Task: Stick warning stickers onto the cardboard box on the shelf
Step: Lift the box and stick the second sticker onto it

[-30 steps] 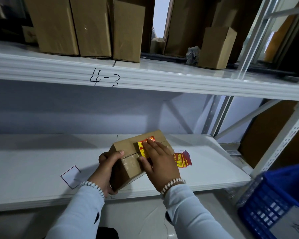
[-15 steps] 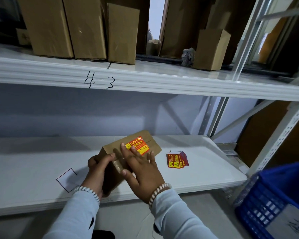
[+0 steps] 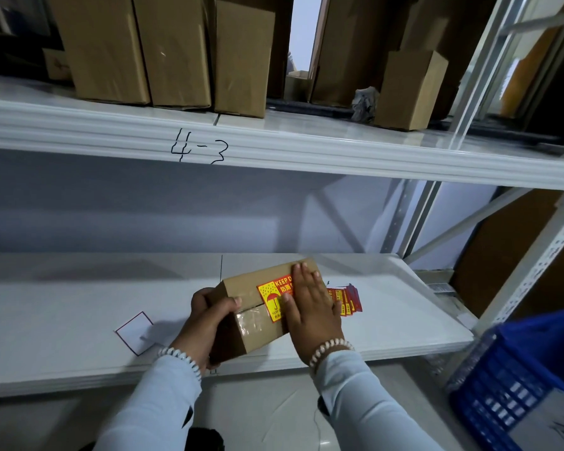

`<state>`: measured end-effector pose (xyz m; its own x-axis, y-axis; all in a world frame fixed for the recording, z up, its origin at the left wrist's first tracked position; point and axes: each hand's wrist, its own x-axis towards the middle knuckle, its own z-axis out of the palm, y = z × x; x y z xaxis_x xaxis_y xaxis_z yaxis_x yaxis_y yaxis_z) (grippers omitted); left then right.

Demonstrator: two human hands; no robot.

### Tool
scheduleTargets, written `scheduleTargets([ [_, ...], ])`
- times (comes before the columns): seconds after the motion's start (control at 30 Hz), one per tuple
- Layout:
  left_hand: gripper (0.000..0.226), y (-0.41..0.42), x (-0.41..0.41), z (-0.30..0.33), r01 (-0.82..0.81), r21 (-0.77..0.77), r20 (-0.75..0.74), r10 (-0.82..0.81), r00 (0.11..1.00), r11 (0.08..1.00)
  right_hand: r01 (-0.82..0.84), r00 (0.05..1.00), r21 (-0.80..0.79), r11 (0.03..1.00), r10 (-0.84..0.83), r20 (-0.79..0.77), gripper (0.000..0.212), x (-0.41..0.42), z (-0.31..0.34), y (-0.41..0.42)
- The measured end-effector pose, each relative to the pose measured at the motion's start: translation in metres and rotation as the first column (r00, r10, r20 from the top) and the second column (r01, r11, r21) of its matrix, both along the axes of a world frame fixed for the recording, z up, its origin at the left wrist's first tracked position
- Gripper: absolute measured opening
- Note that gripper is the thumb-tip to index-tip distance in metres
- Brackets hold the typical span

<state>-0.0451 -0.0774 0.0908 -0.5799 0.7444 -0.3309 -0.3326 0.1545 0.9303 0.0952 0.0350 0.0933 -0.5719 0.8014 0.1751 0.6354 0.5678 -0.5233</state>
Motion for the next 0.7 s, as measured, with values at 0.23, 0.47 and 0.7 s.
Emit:
scheduleTargets([
  [0.23,0.049,0.003,0.001,0.001,-0.024,0.031,-0.098,0.027,0.995,0.999,0.277,0.956,-0.206,0.939,-0.291,-0.041,0.063,0.011,-0.008,0.011],
  [0.47,0.055,0.010,0.012,0.007,-0.091,0.061,-0.205,0.102,0.973,0.994,0.360,0.902,-0.207,0.910,-0.396,-0.171,0.080,-0.018,0.002,-0.015],
  [0.7,0.061,0.003,0.010,0.006,-0.215,0.119,-0.203,0.236,0.950,0.969,0.105,0.975,-0.268,0.958,-0.152,-0.164,0.101,-0.023,-0.002,-0.022],
])
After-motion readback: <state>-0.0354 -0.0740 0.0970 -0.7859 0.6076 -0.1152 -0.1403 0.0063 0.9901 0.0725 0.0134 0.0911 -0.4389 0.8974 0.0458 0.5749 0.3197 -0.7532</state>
